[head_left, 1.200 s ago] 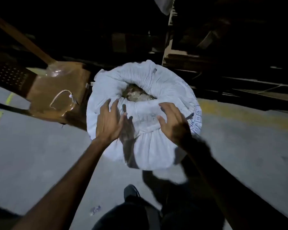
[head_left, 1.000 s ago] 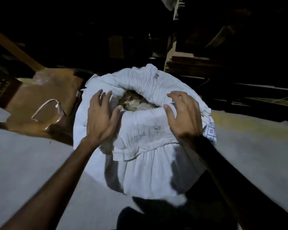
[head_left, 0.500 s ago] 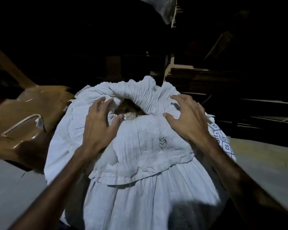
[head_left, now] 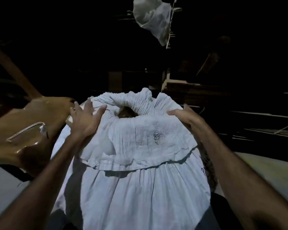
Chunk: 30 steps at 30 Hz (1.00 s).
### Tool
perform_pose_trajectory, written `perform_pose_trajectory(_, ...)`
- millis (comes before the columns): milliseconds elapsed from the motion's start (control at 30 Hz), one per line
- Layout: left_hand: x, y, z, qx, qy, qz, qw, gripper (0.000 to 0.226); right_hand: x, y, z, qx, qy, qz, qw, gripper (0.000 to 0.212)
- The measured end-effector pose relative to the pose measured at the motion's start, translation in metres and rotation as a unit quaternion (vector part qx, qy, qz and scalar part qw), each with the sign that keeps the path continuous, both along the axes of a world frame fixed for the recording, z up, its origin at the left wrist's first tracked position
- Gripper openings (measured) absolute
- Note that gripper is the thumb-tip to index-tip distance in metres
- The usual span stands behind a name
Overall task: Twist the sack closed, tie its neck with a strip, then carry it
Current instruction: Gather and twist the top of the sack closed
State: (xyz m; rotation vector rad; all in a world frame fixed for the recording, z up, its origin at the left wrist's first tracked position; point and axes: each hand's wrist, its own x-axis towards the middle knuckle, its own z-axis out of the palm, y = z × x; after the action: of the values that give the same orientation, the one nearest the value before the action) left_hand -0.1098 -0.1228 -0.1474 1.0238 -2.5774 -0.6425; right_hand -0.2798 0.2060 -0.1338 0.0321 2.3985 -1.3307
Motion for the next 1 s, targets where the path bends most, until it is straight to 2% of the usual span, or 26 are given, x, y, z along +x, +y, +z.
perform_pose_trajectory(67,-0.006,-0.024,-0.009,0.066,0.006,0.007,0.998,0.103,0.004,-0.001,0.011,0.006,0.011,0.009,1.000,0.091)
perform_pose_trajectory(133,-0.004,-0.043,-0.018,0.133,0.036,0.013,0.990,0.107,0.009,0.001,0.021,0.056,0.026,0.027,0.998,0.046)
perform_pose_trajectory(167,-0.001,-0.048,-0.019,0.144,0.038,0.026,0.988,0.112,0.011,0.002,0.026,0.068,0.031,0.035,0.997,0.037)
perform_pose_trajectory(233,0.001,-0.059,-0.016,0.149,0.015,0.036,0.988,0.114,0.013,0.003,0.033,0.009,0.060,0.041,0.997,0.030)
perform_pose_trajectory(300,0.002,-0.066,-0.007,0.151,0.012,0.011,0.988,0.085,0.018,0.000,0.047,-0.081,0.130,0.042,0.987,0.026)
perform_pose_trajectory(367,0.009,-0.054,0.008,0.169,0.061,0.016,0.984,0.050,0.030,-0.009,0.070,-0.146,0.190,0.071,0.968,0.007)
perform_pose_trajectory(433,0.016,-0.037,0.020,0.243,0.131,0.030,0.961,0.036,0.046,-0.022,0.092,-0.175,0.242,0.107,0.948,0.020)
perform_pose_trajectory(500,0.019,-0.024,0.029,0.267,0.204,0.001,0.942,0.032,0.058,-0.036,0.104,-0.154,0.297,0.133,0.933,0.024)
perform_pose_trajectory(567,0.020,-0.005,0.048,0.262,0.258,-0.049,0.929,0.018,0.072,-0.047,0.109,-0.099,0.350,0.195,0.911,0.025)
perform_pose_trajectory(633,0.020,0.019,0.066,0.299,0.300,-0.122,0.898,0.004,0.081,-0.056,0.109,-0.064,0.364,0.252,0.894,0.021)
perform_pose_trajectory(667,0.018,0.029,0.070,0.324,0.309,-0.163,0.879,0.011,0.085,-0.059,0.107,-0.074,0.359,0.276,0.889,0.020)
perform_pose_trajectory(767,0.013,0.059,0.078,0.409,0.295,-0.262,0.823,0.031,0.091,-0.064,0.099,-0.137,0.332,0.325,0.875,0.017)
perform_pose_trajectory(833,0.011,0.074,0.082,0.464,0.272,-0.292,0.791,0.046,0.096,-0.066,0.096,-0.151,0.317,0.335,0.874,0.023)
perform_pose_trajectory(900,0.005,0.083,0.086,0.484,0.252,-0.302,0.782,0.045,0.102,-0.069,0.094,-0.171,0.317,0.349,0.865,0.023)
perform_pose_trajectory(1000,-0.001,0.090,0.097,0.482,0.223,-0.287,0.798,0.024,0.114,-0.073,0.091,-0.162,0.321,0.383,0.851,0.023)
